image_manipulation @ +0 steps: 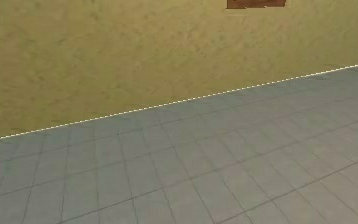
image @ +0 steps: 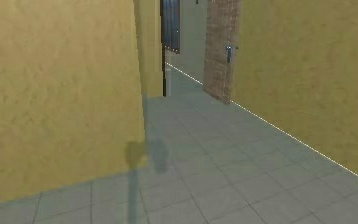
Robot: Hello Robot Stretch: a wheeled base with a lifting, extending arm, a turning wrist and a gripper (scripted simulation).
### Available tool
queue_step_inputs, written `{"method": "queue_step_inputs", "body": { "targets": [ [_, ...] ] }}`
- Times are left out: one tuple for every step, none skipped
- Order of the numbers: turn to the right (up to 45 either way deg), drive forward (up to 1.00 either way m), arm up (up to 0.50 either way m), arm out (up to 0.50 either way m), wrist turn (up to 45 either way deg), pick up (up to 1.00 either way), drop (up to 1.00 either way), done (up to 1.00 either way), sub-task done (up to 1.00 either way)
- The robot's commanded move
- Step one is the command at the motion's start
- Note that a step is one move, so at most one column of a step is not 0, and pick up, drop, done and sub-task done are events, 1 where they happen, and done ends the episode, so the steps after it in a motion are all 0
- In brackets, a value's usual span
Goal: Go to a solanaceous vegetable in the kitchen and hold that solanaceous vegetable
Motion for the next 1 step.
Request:
{"method": "queue_step_inputs", "body": {
  "targets": [
    [0.0,1.0,0.0,0.0,0.0,0.0,0.0,0.0,0.0]
  ]
}}
